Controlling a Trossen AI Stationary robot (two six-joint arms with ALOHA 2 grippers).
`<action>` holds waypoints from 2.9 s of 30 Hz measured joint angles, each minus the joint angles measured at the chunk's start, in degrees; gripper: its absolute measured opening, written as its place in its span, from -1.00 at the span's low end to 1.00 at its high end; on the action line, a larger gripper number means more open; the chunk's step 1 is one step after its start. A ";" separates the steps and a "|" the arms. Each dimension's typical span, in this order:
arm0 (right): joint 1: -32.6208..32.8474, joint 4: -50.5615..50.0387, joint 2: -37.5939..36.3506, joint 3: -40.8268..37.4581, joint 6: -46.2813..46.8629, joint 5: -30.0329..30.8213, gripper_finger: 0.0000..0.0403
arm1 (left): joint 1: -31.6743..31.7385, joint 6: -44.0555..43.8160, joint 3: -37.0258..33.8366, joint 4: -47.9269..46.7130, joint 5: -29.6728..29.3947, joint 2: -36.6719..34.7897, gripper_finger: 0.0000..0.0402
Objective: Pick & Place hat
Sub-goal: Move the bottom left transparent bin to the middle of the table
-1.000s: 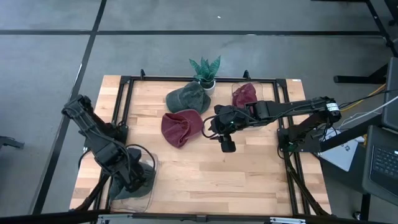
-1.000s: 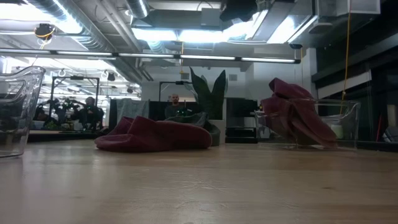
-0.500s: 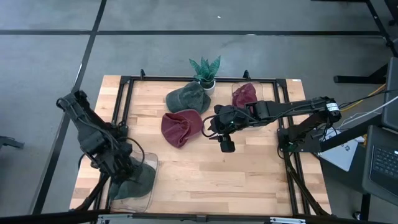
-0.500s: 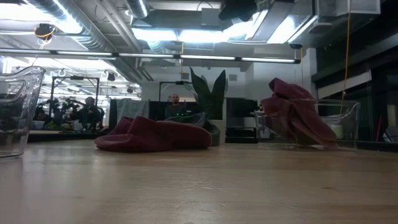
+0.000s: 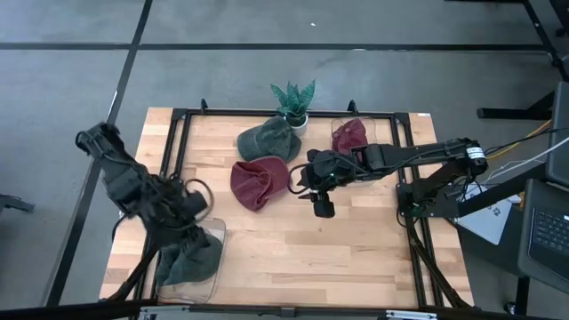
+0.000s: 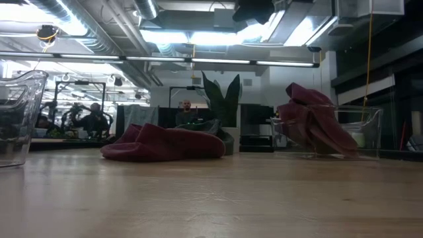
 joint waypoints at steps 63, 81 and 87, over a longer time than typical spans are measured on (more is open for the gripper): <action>0.00 -16.76 -5.03 12.68 7.85 5.91 -0.08 | 26.09 60.13 -26.29 43.41 -2.74 24.37 -0.99; 0.02 -17.14 -12.26 12.68 4.40 3.84 -0.08 | 30.63 55.21 -24.15 68.90 -3.73 30.41 -0.99; 0.02 -17.15 -13.63 12.72 3.45 3.85 -0.08 | 30.43 53.33 -22.08 70.14 -1.69 30.15 -0.99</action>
